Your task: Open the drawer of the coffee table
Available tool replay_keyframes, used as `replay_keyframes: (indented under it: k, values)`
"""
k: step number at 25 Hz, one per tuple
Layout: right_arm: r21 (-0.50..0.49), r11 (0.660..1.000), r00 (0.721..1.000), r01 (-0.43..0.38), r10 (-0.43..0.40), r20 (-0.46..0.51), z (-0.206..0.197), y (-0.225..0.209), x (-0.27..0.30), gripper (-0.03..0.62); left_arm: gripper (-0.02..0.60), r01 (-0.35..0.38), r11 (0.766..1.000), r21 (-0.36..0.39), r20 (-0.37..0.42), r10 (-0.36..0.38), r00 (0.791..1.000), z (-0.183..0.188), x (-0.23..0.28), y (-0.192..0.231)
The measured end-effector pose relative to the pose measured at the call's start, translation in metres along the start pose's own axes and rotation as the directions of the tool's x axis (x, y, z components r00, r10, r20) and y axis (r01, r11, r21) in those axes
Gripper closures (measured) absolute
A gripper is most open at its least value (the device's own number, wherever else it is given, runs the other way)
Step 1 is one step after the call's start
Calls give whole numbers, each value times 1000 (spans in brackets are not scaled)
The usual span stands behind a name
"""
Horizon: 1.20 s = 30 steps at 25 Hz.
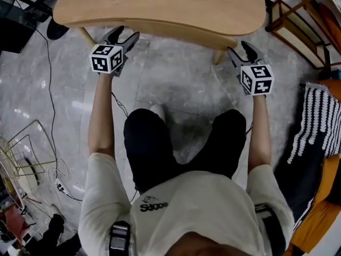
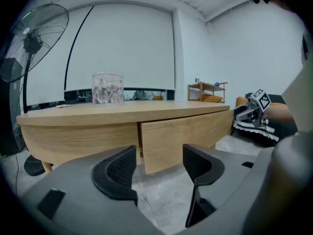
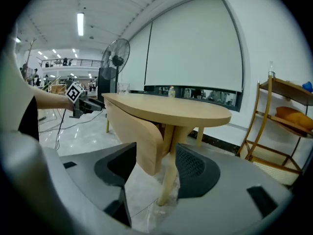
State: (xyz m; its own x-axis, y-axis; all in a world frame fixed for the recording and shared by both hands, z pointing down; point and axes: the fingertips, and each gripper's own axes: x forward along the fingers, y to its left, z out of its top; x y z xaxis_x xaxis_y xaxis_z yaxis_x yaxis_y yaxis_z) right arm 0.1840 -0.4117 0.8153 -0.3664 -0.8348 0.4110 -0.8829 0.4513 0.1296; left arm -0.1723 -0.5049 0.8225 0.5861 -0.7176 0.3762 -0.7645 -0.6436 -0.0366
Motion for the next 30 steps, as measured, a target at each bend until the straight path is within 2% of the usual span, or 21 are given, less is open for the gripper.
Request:
replay_keyframes:
  k: [3, 8, 11, 13, 16, 30]
  values:
    - [50, 999, 1000, 1, -1, -3, -3, -5, 9, 365, 273, 11, 1000, 10, -14, -11, 1000, -1, 14, 6]
    - [54, 998, 999, -31, 32, -17, -6, -1, 23, 367, 273, 36, 999, 6, -10, -35, 999, 3, 31, 10]
    - [112, 991, 997, -73, 72, 11, -7, 4, 24, 387, 290, 68, 998, 0, -11, -68, 998, 2, 35, 4]
    - [141, 986, 996, -89, 85, 31, -7, 7, 24, 427, 302, 71, 997, -20, 4, -71, 997, 2, 34, 3]
    - [158, 983, 996, -91, 87, 35, -7, 7, 24, 428, 305, 67, 997, -43, 14, -67, 998, 2, 33, 3]
    - [153, 983, 994, -106, 109, -11, -15, 26, 2, 433, 314, 75, 991, -111, 51, -70, 996, -9, 4, -10]
